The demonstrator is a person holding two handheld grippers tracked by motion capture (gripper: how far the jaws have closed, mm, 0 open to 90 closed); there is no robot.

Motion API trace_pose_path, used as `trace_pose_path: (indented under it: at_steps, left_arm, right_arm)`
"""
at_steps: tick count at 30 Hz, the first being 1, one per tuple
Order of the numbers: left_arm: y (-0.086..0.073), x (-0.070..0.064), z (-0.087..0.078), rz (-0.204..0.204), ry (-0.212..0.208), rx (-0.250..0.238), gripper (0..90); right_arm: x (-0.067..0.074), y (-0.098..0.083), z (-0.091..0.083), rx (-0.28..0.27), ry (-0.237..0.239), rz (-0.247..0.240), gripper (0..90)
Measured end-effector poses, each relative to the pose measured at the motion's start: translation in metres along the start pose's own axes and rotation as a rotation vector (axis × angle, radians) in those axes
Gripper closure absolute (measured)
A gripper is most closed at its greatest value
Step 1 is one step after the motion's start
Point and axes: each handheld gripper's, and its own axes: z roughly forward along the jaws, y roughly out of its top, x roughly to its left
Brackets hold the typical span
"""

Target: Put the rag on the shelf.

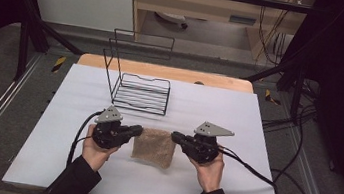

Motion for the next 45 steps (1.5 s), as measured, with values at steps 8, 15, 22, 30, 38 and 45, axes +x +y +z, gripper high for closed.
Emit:
trace_pose_path:
  at_steps: [8, 15, 22, 30, 38, 45]
  left_arm:
    - [0.006, -0.003, -0.009, 0.004, 0.010, -0.058, 84.5]
    - [0.015, -0.004, -0.017, 0.004, 0.018, -0.106, 84.5]
    - [0.024, -0.003, -0.024, 0.006, 0.029, -0.148, 84.6]
    - [0.039, 0.003, -0.035, 0.002, 0.051, -0.212, 84.7]
    - [0.053, 0.005, -0.040, 0.013, 0.073, -0.260, 84.8]
    - [0.060, 0.006, -0.042, 0.017, 0.086, -0.298, 84.9]
  right_arm:
    - [0.005, 0.007, -0.007, -0.054, 0.002, -0.026, 85.9]
    - [0.009, 0.015, -0.011, -0.102, -0.005, -0.046, 85.9]
    - [0.012, 0.029, -0.013, -0.141, -0.014, -0.065, 86.0]
    - [0.015, 0.050, -0.010, -0.196, -0.030, -0.094, 86.2]
    - [0.017, 0.066, -0.009, -0.234, -0.043, -0.110, 86.3]
    - [0.017, 0.078, -0.009, -0.271, -0.055, -0.124, 86.3]
